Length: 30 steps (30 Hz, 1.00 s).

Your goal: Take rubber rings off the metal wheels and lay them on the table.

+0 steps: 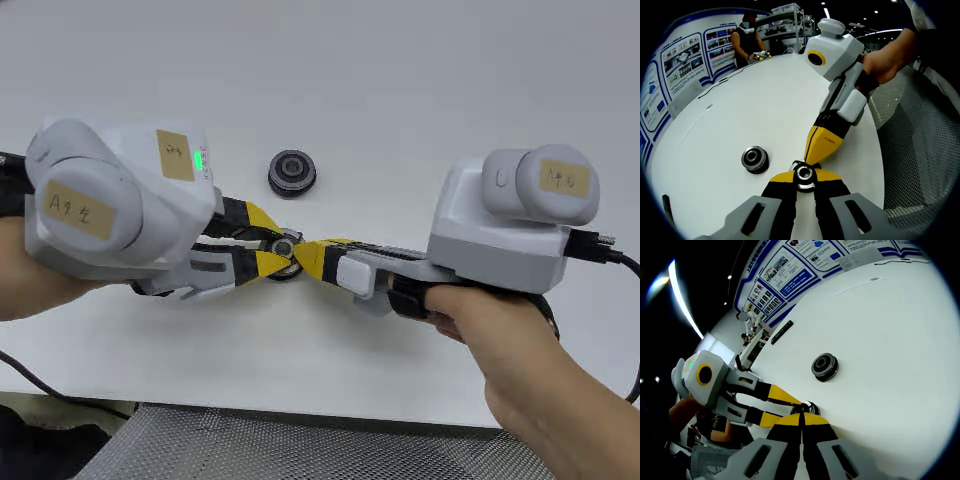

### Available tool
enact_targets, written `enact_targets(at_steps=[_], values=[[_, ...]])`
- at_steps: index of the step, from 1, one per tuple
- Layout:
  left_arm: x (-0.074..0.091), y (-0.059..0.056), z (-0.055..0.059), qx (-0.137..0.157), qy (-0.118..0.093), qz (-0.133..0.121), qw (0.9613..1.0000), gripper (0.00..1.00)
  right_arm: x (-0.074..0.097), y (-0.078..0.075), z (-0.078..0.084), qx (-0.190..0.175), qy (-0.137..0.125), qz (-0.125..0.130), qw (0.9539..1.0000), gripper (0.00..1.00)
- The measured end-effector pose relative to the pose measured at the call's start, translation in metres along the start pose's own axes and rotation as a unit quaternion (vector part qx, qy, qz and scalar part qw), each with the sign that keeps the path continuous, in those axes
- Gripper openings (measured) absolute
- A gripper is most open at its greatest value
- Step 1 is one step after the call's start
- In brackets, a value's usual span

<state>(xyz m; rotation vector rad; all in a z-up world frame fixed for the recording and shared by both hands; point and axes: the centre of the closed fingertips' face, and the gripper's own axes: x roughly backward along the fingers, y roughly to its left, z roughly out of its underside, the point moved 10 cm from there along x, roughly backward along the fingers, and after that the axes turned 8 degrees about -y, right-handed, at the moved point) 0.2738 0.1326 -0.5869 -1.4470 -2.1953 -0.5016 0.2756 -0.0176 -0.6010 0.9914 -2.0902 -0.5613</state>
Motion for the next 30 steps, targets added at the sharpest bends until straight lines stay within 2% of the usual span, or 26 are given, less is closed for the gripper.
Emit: enact_targets(at_steps=[11, 17, 19, 20, 21, 22, 24, 30], values=[[0.0, 0.0, 0.0, 0.0, 0.001, 0.0, 1.0, 0.12, 0.0, 0.002, 0.0, 0.001, -0.001, -0.002, 1.0, 0.01], [0.0, -0.001, 0.0, -0.002, 0.002, 0.001, 1.0, 0.12, -0.001, 0.006, 0.0, 0.016, -0.002, -0.01, 0.9998, 0.01], [0.0, -0.001, 0.0, -0.002, 0.002, 0.001, 1.0, 0.12, -0.002, 0.011, -0.001, 0.008, -0.007, -0.029, 0.9995, 0.01], [0.0, -0.001, 0.0, -0.002, 0.002, 0.001, 1.0, 0.12, -0.003, 0.015, -0.002, 0.008, -0.004, -0.024, 0.9997, 0.01], [0.0, -0.001, 0.0, -0.002, 0.002, 0.001, 1.0, 0.12, -0.003, 0.015, -0.001, 0.032, 0.01, -0.015, 0.9993, 0.01], [0.0, -0.001, 0.001, -0.001, 0.002, 0.0, 1.0, 0.12, -0.004, 0.017, -0.003, 0.06, 0.006, -0.021, 0.998, 0.01], [0.0, -0.001, 0.001, -0.001, 0.002, 0.0, 1.0, 0.12, -0.005, 0.017, -0.003, 0.036, 0.001, -0.026, 0.999, 0.01], [-0.001, -0.002, 0.001, -0.001, 0.001, -0.001, 1.0, 0.12, -0.003, 0.015, -0.003, 0.031, -0.002, -0.022, 0.9993, 0.01]])
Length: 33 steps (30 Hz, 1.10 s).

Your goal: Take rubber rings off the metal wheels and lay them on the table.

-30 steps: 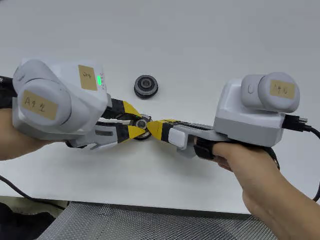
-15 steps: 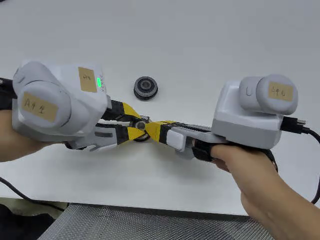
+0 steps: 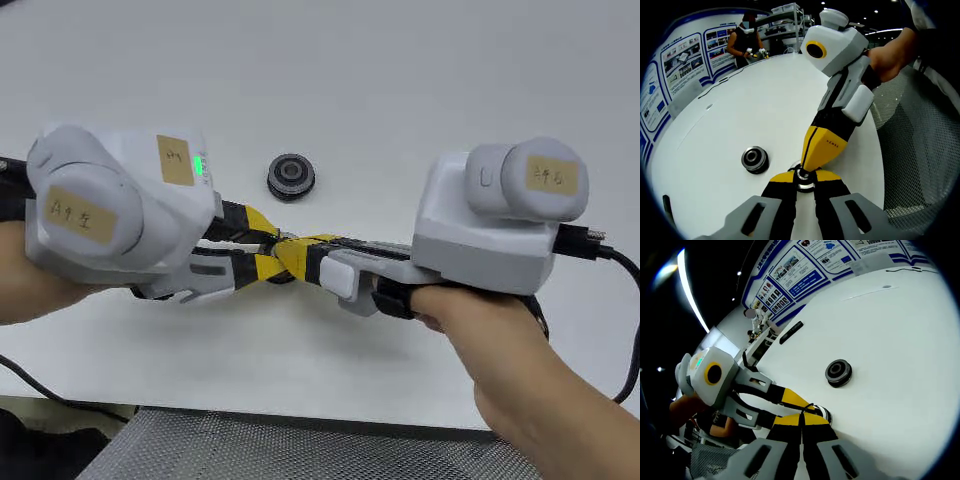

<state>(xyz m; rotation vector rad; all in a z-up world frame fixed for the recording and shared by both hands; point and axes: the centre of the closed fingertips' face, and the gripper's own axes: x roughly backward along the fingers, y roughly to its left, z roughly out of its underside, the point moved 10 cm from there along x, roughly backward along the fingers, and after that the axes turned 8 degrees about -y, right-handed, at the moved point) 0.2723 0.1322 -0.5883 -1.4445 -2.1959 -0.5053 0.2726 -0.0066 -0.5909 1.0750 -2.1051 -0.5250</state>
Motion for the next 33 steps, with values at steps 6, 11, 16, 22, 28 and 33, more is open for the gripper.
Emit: enact_targets(at_steps=[6, 11, 16, 22, 28, 33], values=[[-0.001, 0.0, 0.0, -0.004, 0.003, 0.0, 1.0, 0.13, 0.001, -0.001, -0.001, -0.005, -0.001, 0.001, 1.0, 0.01], [0.0, 0.0, 0.0, 0.0, 0.001, -0.006, 1.0, 0.13, 0.003, -0.003, -0.003, -0.017, -0.007, 0.002, 0.9998, 0.01], [0.001, -0.001, -0.001, 0.013, 0.003, -0.013, 0.9998, 0.13, 0.005, -0.003, -0.003, -0.031, -0.01, 0.002, 0.9995, 0.01], [0.004, -0.002, -0.003, 0.024, 0.005, -0.017, 0.9996, 0.14, 0.005, -0.002, -0.005, -0.038, -0.013, -0.001, 0.9992, 0.01], [0.011, 0.0, -0.007, 0.035, -0.008, -0.025, 0.999, 0.14, 0.005, 0.001, -0.01, -0.042, -0.024, -0.007, 0.9988, 0.01], [0.014, 0.0, -0.01, 0.032, -0.01, -0.027, 0.9991, 0.15, 0.007, 0.001, -0.012, -0.052, -0.032, -0.006, 0.9981, 0.01]])
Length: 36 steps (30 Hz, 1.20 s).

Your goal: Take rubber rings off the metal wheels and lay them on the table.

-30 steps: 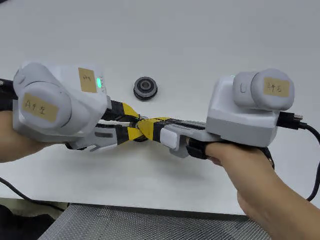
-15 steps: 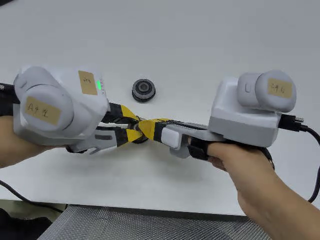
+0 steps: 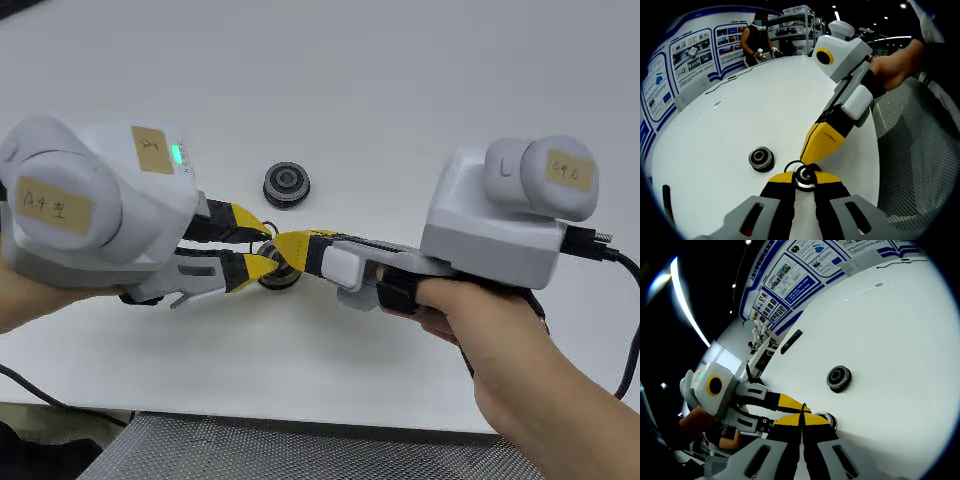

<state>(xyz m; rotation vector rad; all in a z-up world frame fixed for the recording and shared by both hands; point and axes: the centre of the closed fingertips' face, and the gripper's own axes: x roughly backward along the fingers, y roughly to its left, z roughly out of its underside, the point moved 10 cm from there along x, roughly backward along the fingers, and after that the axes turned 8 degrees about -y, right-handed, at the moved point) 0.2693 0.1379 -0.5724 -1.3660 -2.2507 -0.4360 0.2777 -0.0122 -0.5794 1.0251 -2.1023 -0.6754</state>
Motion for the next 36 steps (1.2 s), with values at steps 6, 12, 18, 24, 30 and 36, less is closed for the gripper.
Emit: enact_targets(at_steps=[6, 12, 18, 24, 30, 36], values=[[0.005, 0.0, -0.003, 0.005, -0.011, -0.001, 0.9999, 0.18, 0.005, -0.001, -0.006, -0.014, -0.02, 0.006, 0.9997, 0.01], [0.007, 0.0, -0.004, 0.009, -0.018, -0.005, 0.9998, 0.22, 0.013, -0.01, -0.013, -0.029, -0.038, 0.023, 0.9986, 0.01], [0.008, 0.001, -0.002, 0.012, -0.017, -0.01, 0.9997, 0.23, 0.024, -0.022, -0.016, -0.045, -0.054, 0.046, 0.9965, 0.01], [0.006, 0.002, -0.002, 0.014, -0.019, -0.011, 0.9997, 0.23, 0.039, -0.038, -0.013, -0.067, -0.064, 0.085, 0.992, 0.02], [0.003, 0.001, -0.002, 0.01, -0.015, -0.007, 0.9998, 0.23, 0.049, -0.049, -0.007, -0.076, -0.062, 0.122, 0.9876, 0.02], [-0.001, 0.001, 0.001, 0.011, -0.012, -0.006, 0.9999, 0.22, 0.054, -0.058, -0.001, -0.081, -0.053, 0.165, 0.9814, 0.02]])
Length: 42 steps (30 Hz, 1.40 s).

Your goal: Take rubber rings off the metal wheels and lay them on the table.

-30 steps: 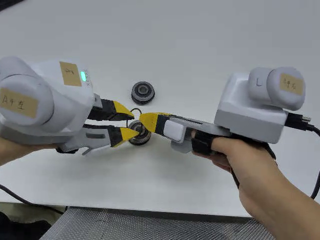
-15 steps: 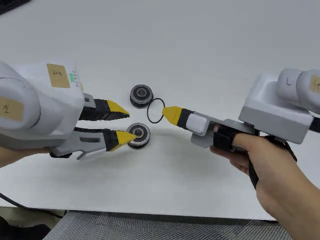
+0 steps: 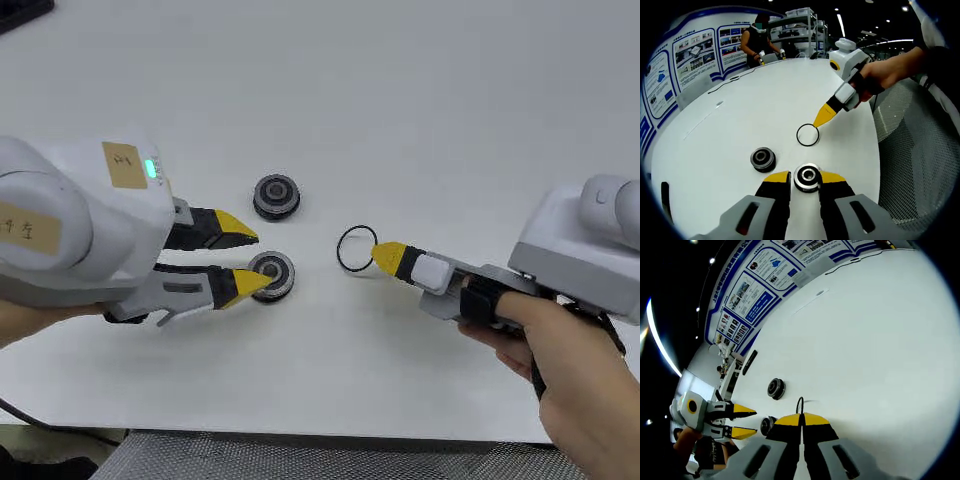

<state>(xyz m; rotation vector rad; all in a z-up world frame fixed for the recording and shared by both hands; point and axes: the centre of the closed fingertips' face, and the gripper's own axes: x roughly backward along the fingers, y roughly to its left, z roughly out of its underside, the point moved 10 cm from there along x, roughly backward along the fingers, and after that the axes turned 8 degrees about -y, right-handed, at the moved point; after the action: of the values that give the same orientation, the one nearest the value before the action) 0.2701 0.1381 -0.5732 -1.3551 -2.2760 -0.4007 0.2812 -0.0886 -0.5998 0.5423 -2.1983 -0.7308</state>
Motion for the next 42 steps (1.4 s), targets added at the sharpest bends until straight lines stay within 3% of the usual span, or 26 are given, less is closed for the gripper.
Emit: enact_targets(at_steps=[2, 9, 13, 19, 24, 42], values=[[-0.001, 0.0, 0.0, 0.001, 0.0, 0.0, 1.0, 0.22, 0.002, -0.003, 0.0, 0.009, 0.003, 0.018, 0.9998, 0.02], [-0.005, 0.0, 0.001, -0.002, 0.003, 0.003, 1.0, 0.22, 0.006, -0.009, 0.0, 0.028, 0.0, 0.047, 0.9985, 0.02], [-0.007, 0.0, 0.002, -0.005, 0.006, 0.004, 1.0, 0.22, 0.01, -0.012, -0.006, 0.057, -0.032, 0.068, 0.9956, 0.03], [-0.009, -0.001, 0.004, -0.002, 0.008, 0.008, 0.9999, 0.21, 0.013, -0.01, -0.013, 0.055, -0.064, 0.057, 0.9948, 0.07], [-0.01, -0.001, 0.006, -0.005, 0.011, 0.01, 0.9999, 0.21, 0.012, -0.007, -0.018, 0.045, -0.081, 0.034, 0.9951, 0.07], [-0.012, -0.004, 0.008, -0.004, 0.015, 0.014, 0.9998, 0.17, 0.01, -0.003, -0.015, 0.047, -0.078, 0.023, 0.9956, 0.06]])
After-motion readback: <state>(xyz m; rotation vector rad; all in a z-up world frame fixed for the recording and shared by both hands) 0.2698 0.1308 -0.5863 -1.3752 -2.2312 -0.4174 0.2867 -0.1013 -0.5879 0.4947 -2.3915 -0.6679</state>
